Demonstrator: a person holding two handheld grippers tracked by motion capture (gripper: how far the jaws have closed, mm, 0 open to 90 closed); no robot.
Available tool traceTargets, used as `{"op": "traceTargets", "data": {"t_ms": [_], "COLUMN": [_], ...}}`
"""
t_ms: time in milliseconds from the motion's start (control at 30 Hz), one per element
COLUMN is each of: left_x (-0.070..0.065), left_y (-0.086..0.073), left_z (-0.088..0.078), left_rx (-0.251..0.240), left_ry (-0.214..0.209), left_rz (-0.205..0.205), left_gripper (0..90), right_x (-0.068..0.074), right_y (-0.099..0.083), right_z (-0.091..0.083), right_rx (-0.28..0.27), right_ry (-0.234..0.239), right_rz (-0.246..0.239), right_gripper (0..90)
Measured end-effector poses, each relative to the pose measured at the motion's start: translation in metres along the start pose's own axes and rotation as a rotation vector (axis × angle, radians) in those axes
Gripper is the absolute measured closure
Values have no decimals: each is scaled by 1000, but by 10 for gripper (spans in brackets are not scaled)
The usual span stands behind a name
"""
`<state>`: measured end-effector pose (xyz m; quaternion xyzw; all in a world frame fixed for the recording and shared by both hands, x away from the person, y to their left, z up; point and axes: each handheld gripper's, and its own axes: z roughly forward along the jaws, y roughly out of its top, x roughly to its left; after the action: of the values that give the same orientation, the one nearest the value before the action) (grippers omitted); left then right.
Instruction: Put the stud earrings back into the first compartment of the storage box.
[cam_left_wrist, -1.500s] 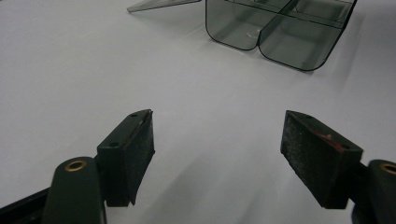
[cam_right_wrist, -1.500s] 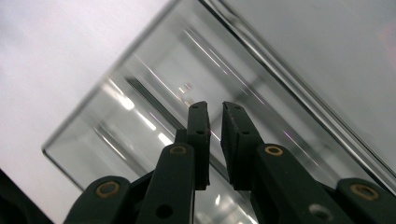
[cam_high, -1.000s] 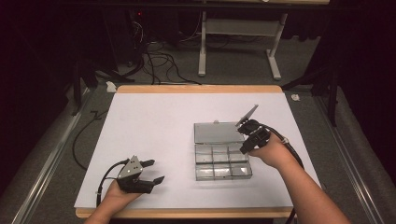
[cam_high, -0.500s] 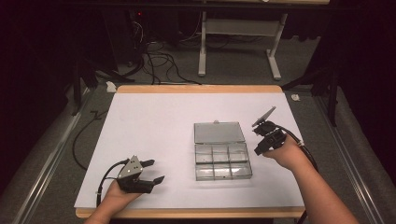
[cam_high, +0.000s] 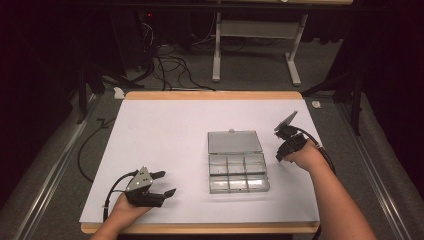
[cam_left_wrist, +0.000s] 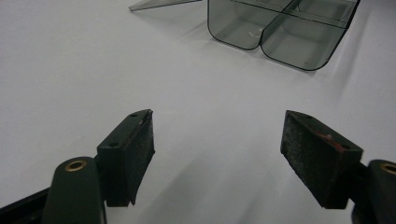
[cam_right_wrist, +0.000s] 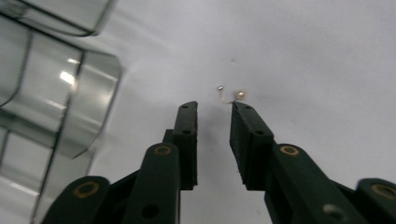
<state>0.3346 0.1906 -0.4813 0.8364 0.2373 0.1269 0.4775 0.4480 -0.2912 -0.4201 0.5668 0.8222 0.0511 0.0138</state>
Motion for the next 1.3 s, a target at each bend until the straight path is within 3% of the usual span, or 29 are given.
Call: {"op": "traceTargets", "data": {"t_ms": [300,433,833,900,933,1100,1300], "left_x": [0,0,0,0,0,0,0], "left_y": [0,0,0,0,0,0,0], "left_z": [0,0,0,0,0,0,0], "left_rx": [-1,-1,-1,0,0,0,1], "left_ry": [0,1,0,-1,-1,0,2], "left_rz": [0,0,0,0,1,0,0], "left_gripper": [263,263,263,263,263,263,263], "right_x": [-6,-5,3,3,3,2,3], "right_y": [11,17,18,17,16,12,9], "right_z": [14,19,19,19,17,13,4], "right_rx": [18,44,49,51,49,41,30], "right_ry": [2,-23,-62,-60,-49,-18,-15], "right_rz": [8,14,-56,-60,-58,-55,-57], "right_gripper": [663,676,790,804,853,860,861]}}
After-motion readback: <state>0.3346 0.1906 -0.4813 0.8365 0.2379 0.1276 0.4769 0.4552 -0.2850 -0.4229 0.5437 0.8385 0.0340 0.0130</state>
